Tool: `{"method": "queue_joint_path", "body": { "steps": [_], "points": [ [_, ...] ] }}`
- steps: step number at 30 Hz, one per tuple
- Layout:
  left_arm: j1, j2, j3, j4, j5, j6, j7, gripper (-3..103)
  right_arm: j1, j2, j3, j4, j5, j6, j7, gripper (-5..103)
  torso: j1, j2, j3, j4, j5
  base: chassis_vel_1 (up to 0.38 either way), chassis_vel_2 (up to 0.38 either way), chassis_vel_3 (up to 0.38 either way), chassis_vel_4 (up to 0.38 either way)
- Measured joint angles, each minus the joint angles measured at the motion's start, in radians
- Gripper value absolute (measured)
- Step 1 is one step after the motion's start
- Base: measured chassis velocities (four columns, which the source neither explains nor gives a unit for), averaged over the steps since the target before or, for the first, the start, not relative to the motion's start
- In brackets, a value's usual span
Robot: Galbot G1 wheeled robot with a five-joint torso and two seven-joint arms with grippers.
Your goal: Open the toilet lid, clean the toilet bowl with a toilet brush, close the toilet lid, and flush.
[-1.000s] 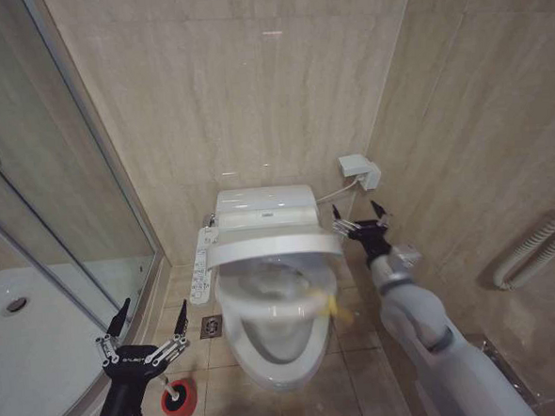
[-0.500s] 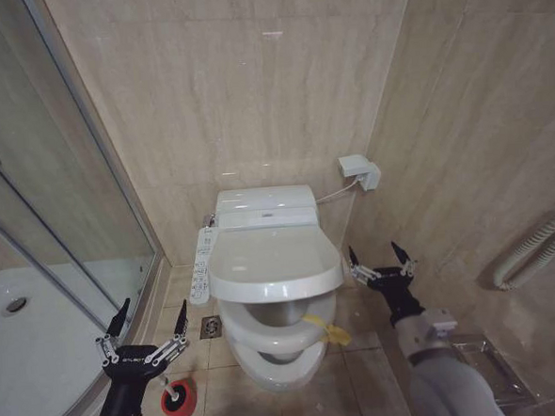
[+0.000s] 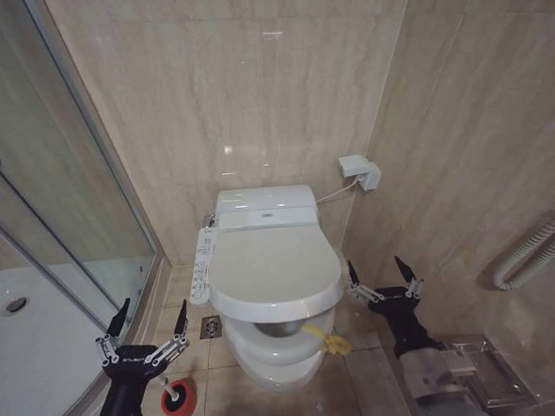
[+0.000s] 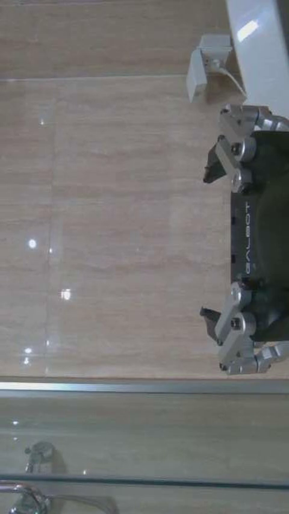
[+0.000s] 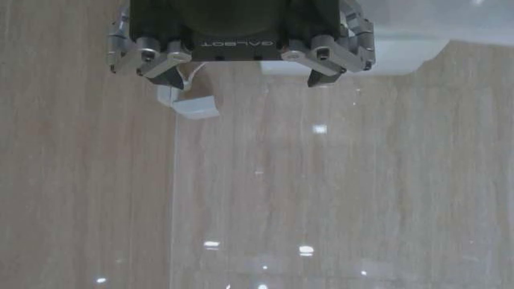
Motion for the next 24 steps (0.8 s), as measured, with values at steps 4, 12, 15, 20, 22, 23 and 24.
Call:
{"method": "queue_joint_path", "body": {
  "steps": [4,12,15,20,22,23,24],
  "points": [
    [0.0,0.0,0.0,0.0,0.0,0.0,0.0,100,-0.03,0.012,0.0,0.013,0.001,0.02,-0.003,100,0.0,0.0,0.0,-0.0001,0.0001,0.0,0.0,0.0,0.0],
    [0.0,0.0,0.0,0.0,0.0,0.0,0.0,100,-0.056,0.019,0.0,0.036,0.002,0.04,-0.013,100,0.0,0.0,0.0,0.0,0.0002,0.0,0.0,0.0,0.0],
    [0.0,0.0,0.0,0.0,0.0,0.0,0.0,100,-0.065,0.023,0.001,0.046,-0.005,0.043,-0.014,100,0.0,0.0,0.0,0.0,0.0002,0.0,0.0,0.0,0.0],
    [0.0,0.0,0.0,0.0,0.0,0.0,0.0,100,-0.084,0.038,0.01,0.05,-0.033,0.07,-0.022,100,0.0,0.0,0.0,-0.0001,0.0002,0.0,0.0,0.0,0.0],
    [0.0,0.0,0.0,0.0,0.0,0.0,0.0,100,-0.086,0.039,0.011,0.05,-0.035,0.072,-0.022,100,0.0,0.0,0.0,-0.0001,0.0002,0.0,0.0,0.0,0.0],
    [0.0,0.0,0.0,0.0,0.0,0.0,0.0,100,-0.087,0.039,0.011,0.05,-0.036,0.073,-0.022,100,0.0,0.0,0.0,0.0,0.0002,0.0,0.0,0.0,0.0],
    [0.0,0.0,0.0,0.0,0.0,0.0,0.0,100,-0.087,0.039,0.011,0.05,-0.036,0.073,-0.022,100,0.0,0.0,0.0,0.0,0.0002,0.0,0.0,0.0,0.0]
  ]
}}
